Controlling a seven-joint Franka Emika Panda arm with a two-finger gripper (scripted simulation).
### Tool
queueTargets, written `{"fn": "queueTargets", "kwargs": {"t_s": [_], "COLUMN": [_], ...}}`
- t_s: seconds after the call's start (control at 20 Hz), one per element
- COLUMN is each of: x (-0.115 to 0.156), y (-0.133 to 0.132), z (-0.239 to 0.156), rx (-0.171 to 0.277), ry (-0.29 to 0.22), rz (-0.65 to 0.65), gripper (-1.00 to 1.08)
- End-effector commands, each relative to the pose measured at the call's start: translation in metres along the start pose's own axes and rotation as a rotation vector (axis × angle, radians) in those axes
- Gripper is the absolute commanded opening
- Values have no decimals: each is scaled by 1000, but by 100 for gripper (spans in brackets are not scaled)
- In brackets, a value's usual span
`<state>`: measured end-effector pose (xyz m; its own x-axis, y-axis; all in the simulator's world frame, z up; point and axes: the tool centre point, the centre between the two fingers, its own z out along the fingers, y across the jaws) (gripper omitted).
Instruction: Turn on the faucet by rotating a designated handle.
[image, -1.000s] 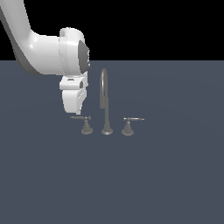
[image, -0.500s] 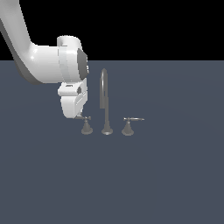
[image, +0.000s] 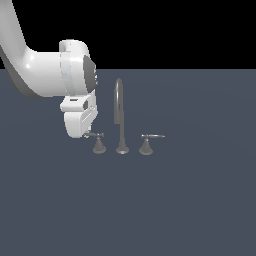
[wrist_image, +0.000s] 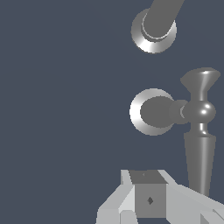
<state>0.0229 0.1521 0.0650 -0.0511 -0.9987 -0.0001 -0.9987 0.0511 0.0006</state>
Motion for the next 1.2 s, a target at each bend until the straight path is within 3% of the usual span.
{"fn": "queueTargets", "kwargs": {"t_s": [0.0,0.2,0.3,1.05,1.15], "x": [-4,-10,-5,5,-2], "y": [8,21,10,61,53], "z": [0,0,-4,0,-4], "rx": [0,1,19,2,17], "ry": [0,0,0,0,-5], "rz": [0,1,6,1,-8], "gripper": [-100,-100,-100,-100,-100]}}
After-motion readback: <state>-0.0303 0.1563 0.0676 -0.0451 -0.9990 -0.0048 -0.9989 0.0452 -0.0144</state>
